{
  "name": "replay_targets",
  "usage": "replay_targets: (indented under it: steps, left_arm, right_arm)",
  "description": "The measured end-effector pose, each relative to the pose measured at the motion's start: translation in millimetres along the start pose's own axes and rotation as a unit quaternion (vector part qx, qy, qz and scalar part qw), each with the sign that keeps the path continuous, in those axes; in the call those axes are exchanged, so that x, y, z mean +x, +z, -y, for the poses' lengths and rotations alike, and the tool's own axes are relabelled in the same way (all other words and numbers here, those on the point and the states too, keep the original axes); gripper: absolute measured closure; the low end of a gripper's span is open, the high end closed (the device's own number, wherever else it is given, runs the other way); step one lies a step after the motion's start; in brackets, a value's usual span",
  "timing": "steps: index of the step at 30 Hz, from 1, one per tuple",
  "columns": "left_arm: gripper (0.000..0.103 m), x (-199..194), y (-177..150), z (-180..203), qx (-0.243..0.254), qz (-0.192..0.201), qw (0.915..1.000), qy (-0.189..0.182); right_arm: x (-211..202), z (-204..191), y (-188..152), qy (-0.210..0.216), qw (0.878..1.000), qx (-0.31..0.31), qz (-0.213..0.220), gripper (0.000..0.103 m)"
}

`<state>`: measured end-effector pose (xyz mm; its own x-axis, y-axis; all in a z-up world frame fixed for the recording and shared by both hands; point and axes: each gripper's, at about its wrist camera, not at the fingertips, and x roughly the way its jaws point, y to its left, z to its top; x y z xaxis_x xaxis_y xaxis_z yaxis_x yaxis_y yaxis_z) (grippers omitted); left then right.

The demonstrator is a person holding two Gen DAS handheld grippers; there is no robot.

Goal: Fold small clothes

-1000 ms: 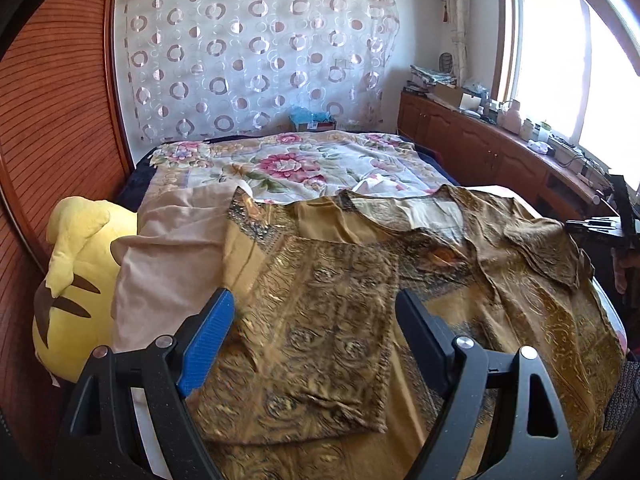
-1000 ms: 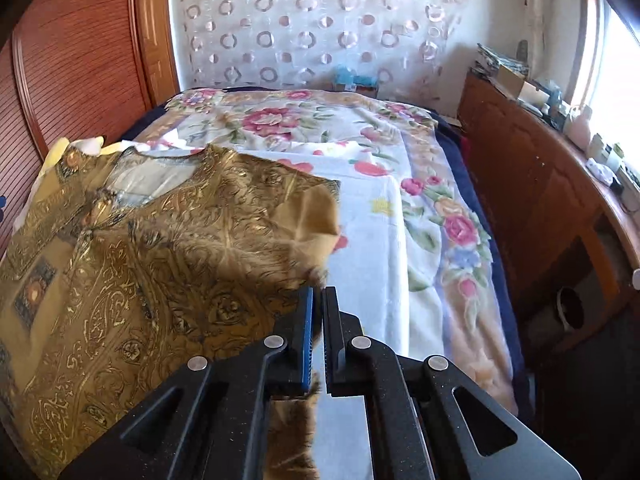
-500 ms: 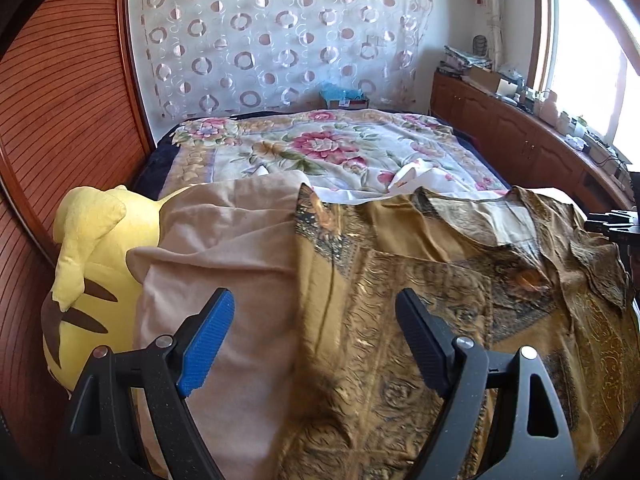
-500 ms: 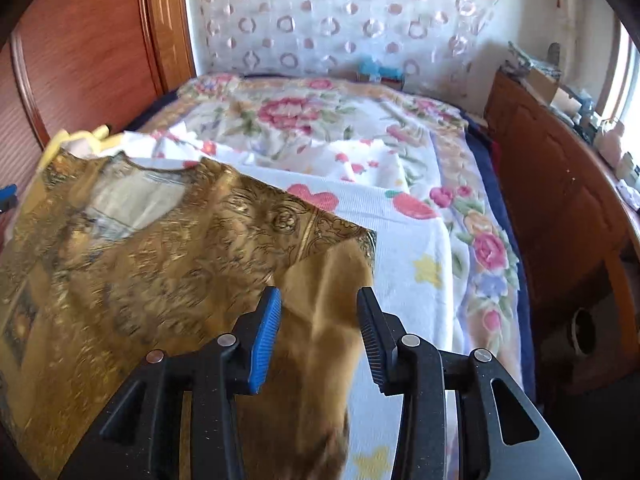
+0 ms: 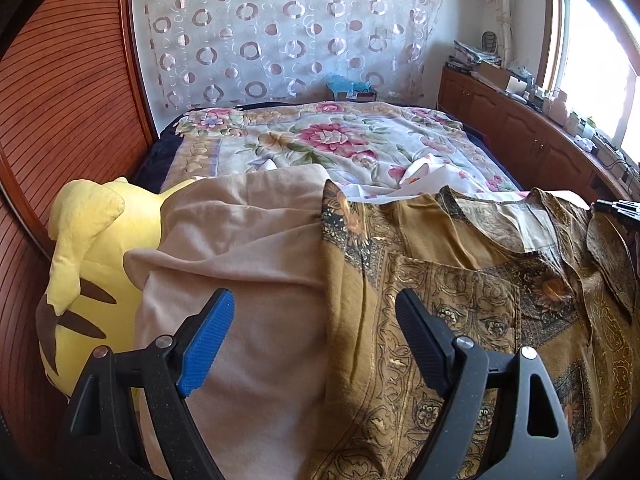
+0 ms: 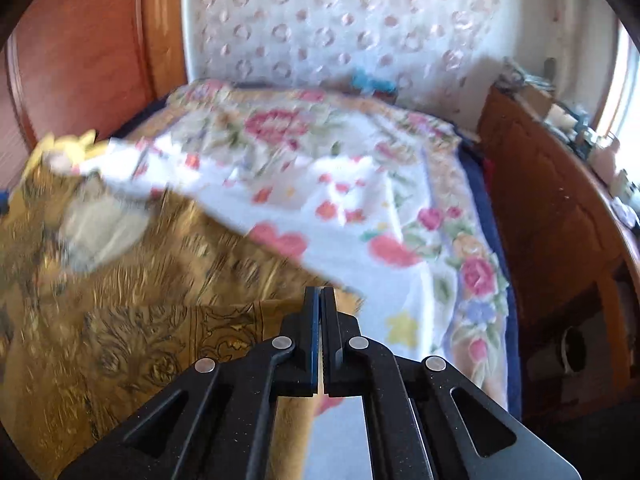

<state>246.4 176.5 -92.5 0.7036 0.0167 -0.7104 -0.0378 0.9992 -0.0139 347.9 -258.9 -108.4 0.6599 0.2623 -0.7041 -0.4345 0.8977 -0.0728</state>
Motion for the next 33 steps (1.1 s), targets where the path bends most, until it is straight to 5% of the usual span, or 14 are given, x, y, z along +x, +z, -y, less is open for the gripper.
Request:
replay_targets:
  steps: [6,10,13,16,20,25,30,33]
  left_arm:
    - [0.019,9.0,4.9,-7.3,0.004,-0.004,1.0,0.001]
    - [0.038,16.8,11.8,-9.4,0.01,-0.015,0.9997,-0.017]
    - [0.041,22.7,17.5,-13.4,0.002,-0.022,0.9994,-0.026]
    - [0.041,23.8,22.5,-12.6,0.001,-0.02,0.9991,-0.037]
    - [0.047,25.5,28.3,-5.9,0.009,-0.023,0.9988,-0.043]
    - [0.06,32.9,33.4,-0.7,0.015,-0.032,0.9979,-0.054]
    - [0.061,41.8,35.9,1.0,0.017,-0.044,0.9977,-0.05]
    - [0.083,37.6,36.6,6.5,0.024,-0.034,0.9972,-0.063]
  right_arm:
    - [-3.6,8.4,-4.1,0.002,1.0,0.02,-0.003,0.102]
    - [-7.0,6.8,-5.5,0.004,1.0,0.027,0.0,0.101]
    - [-14.0,4.1,-6.2,0.013,1.0,0.026,0.008,0.091]
    - [-16.2,4.6,-10.6,0.01,1.0,0.029,0.004,0.066]
    - [-10.2,9.2,-14.1,0.007,0.999,0.033,-0.01,0.059]
    - [1.3,10.1,-15.3,0.008,0.998,0.044,-0.033,0.058]
    - [12.1,9.0,-12.7,0.017,0.998,0.04,-0.041,0.058]
    - [14.1,9.1,-9.8,0.019,0.998,0.041,-0.041,0.058]
